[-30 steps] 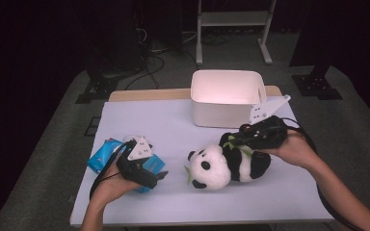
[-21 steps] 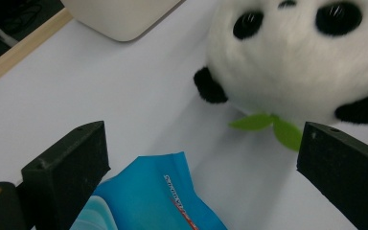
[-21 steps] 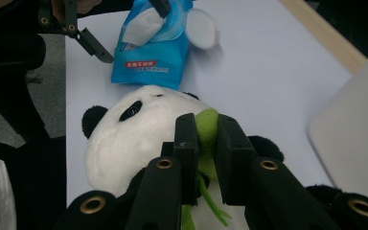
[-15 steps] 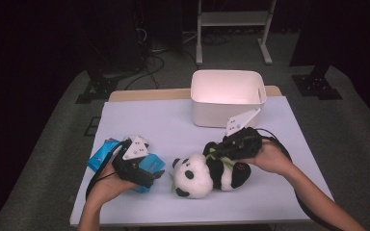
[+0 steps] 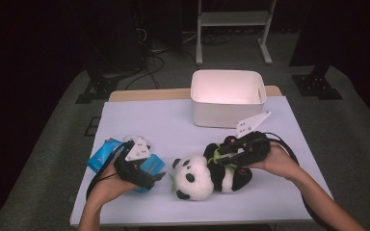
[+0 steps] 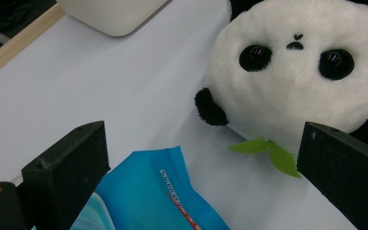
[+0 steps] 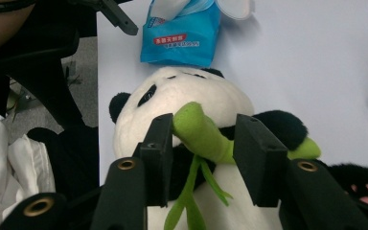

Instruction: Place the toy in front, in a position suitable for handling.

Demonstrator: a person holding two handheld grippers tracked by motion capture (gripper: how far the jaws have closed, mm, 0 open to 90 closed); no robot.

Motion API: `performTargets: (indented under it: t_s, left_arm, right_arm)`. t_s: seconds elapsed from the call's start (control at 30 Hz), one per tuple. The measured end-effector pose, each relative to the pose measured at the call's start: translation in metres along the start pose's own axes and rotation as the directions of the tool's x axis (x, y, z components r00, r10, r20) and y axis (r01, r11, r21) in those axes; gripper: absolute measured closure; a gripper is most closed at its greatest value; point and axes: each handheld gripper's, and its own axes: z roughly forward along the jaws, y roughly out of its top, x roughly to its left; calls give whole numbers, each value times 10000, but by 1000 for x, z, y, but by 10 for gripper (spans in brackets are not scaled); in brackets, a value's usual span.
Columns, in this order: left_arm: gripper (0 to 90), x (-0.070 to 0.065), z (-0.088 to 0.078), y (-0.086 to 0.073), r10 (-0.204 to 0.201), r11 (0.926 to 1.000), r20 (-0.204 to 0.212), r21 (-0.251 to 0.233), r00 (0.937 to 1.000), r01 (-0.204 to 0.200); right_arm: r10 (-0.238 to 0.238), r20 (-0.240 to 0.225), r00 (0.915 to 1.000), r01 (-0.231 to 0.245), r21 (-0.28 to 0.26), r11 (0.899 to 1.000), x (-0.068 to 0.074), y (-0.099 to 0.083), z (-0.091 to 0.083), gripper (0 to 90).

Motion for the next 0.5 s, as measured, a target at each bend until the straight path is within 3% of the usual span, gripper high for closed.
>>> performTargets:
  t_s: [0.3, 0.5]
  left_arm:
    - [32, -1, 4, 1, -87, 9999, 387, 117, 9992, 83]
    - [32, -4, 9, 3, 21, 9995, 867, 312, 9962, -48]
  right_arm:
    - [-258, -33, 9997, 257, -199, 9995, 5, -19, -10, 497]
    - [-314, -184, 9993, 308, -326, 9990, 6, -37, -13, 476]
